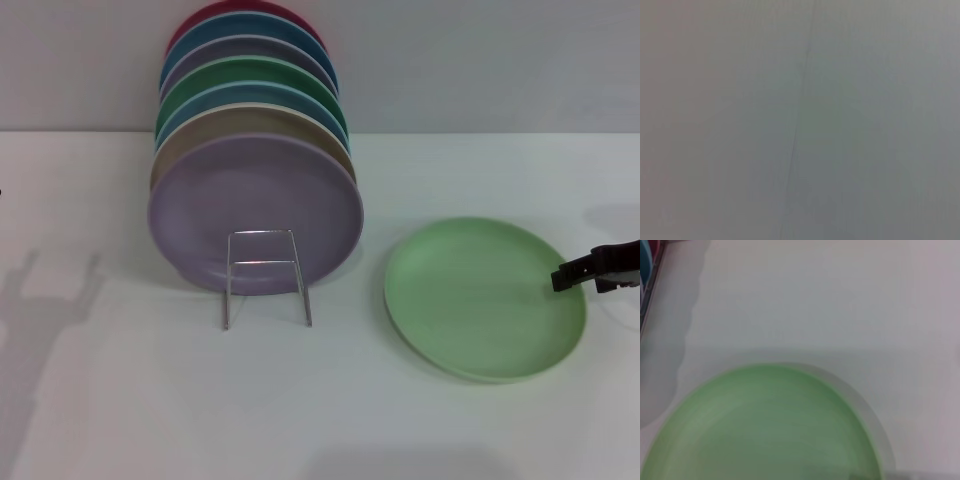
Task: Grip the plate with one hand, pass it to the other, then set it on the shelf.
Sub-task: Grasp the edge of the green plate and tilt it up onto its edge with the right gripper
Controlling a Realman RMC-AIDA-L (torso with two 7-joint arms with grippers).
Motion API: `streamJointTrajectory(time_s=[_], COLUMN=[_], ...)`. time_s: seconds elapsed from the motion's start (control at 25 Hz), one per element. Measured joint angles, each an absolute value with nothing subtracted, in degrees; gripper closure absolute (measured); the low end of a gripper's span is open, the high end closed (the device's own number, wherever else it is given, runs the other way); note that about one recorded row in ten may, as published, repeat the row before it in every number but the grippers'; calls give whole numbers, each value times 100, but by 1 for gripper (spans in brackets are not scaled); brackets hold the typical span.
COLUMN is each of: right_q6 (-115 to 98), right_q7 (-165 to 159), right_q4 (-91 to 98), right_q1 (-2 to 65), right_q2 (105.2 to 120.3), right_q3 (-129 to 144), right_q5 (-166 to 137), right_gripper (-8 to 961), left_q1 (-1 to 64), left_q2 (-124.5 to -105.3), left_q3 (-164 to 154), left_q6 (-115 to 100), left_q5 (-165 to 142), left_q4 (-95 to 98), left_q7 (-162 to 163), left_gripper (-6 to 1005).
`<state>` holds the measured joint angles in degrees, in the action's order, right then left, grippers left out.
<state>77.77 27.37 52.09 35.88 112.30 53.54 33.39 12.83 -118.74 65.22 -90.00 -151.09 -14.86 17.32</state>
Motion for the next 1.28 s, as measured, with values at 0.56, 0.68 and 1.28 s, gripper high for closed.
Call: streamJointTrajectory(time_s=[0.56, 0.68, 1.28], right_q6=[7577, 7576, 7585], right_q7=[2730, 2729, 2724], right_q4=[4988, 4982, 4974], right_q1=[3721, 3722, 3718], right_q2=[11323, 11323, 11320], right_q3=[5361, 5334, 5351], right_q5=[3051, 3049, 3049], right_gripper=[322, 375, 642], left_q1=[1283, 1276, 1248], left_q2=[-11865, -11865, -11873], left_q3=[6521, 6522, 6521], left_q6=[-9011, -9034, -9132], left_q5=[-15109, -15109, -15108], left_q4=[-1479, -1482, -1463], left_q7=[1732, 1732, 1731], left_gripper=[196, 196, 197])
